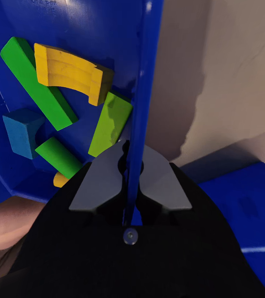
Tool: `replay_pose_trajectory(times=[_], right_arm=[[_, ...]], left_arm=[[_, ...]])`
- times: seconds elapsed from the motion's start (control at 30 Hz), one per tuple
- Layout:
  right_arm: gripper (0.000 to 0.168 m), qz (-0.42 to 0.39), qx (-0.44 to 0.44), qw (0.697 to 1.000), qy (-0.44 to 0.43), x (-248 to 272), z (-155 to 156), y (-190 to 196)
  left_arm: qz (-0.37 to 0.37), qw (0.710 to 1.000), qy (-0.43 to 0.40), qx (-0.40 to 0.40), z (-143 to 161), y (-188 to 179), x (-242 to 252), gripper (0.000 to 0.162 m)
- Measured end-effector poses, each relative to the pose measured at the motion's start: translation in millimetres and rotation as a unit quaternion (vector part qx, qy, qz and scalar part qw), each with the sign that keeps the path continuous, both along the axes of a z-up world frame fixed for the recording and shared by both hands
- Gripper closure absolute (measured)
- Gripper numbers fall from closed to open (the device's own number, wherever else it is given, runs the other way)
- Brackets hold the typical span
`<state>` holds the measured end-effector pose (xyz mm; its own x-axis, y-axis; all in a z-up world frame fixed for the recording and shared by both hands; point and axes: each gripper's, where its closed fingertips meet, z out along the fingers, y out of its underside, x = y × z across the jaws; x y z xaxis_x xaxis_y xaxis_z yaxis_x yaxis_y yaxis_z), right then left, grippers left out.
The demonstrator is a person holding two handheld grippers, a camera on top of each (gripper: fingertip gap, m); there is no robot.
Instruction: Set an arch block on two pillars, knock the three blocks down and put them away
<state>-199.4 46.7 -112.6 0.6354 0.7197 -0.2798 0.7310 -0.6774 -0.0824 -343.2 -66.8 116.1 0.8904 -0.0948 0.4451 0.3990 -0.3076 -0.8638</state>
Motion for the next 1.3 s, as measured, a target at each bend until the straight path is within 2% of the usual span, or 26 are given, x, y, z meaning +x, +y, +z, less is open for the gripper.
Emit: replay_pose_trajectory(times=[0.1, 0.17, 0.23, 0.33, 0.4, 0.47, 0.53, 0.6, 0.7, 0.8, 0.87, 0.9, 0.93, 1.03, 1.1, 1.3], right_arm=[[0.159, -0.015, -0.013, 1.0, -0.013, 7, -23, -3], [0.145, -0.001, -0.008, 1.0, 0.006, 7, -18, -5], [0.145, 0.009, 0.068, 0.996, 0.063, 6, 12, 9], [0.142, -0.02, 0.218, 0.962, 0.164, 33, 89, 28], [0.129, -0.049, 0.319, 0.934, 0.153, 88, 126, 36], [0.106, -0.093, 0.403, 0.907, 0.079, 165, 139, 46], [0.085, -0.15, 0.436, 0.887, 0.005, 241, 134, 51], [0.079, -0.203, 0.382, 0.902, -0.02, 290, 105, 44], [0.079, -0.223, 0.278, 0.934, -0.034, 320, 50, 29], [0.087, -0.21, 0.23, 0.948, -0.065, 335, 7, 23], [0.113, -0.198, 0.159, 0.967, -0.033, 323, -12, 10], [0.14, -0.196, 0.125, 0.972, -0.017, 318, -16, 4], [0.145, -0.202, 0.115, 0.972, -0.016, 320, -16, 4], [0.157, -0.201, 0.116, 0.972, -0.026, 339, -17, 12], [0.159, -0.197, 0.109, 0.974, -0.017, 355, -17, 16], [0.161, -0.261, 0.073, 0.962, -0.028, 457, -19, 13]], left_arm=[[-0.012, 0.999, 0.025, -0.017, -4, 4, 8, 0.102], [0.021, 0.998, 0.045, -0.046, -15, 9, -5, 0.097], [0.031, 0.995, 0.038, -0.083, -32, 13, -13, 0.093], [0.008, 0.99, 0.031, -0.135, -60, 20, -16, 0.094], [0.007, 0.98, 0.036, -0.197, -88, 24, -23, 0.092], [-0.006, 0.964, 0.024, -0.266, -121, 26, -25, 0.093], [-0.021, 0.949, 0.009, -0.313, -148, 31, -26, 0.088], [-0.053, 0.936, -0.018, -0.348, -168, 36, -18, 0.089], [-0.098, 0.92, -0.046, -0.376, -183, 40, 3, 0.092], [-0.083, 0.898, -0.001, -0.432, -202, 35, 1, 0.088], [-0.094, 0.885, 0.018, -0.456, -210, 33, 5, 0.093], [-0.094, 0.878, 0.031, -0.469, -216, 33, 5, 0.098], [-0.096, 0.869, 0.042, -0.484, -222, 32, 6, 0.11], [-0.097, 0.832, 0.081, -0.54, -243, 25, 5, 0.128], [-0.091, 0.83, 0.097, -0.541, -245, 31, 4, 0.138], [-0.129, 0.835, 0.146, -0.515, -247, 59, 24, 0.141]])
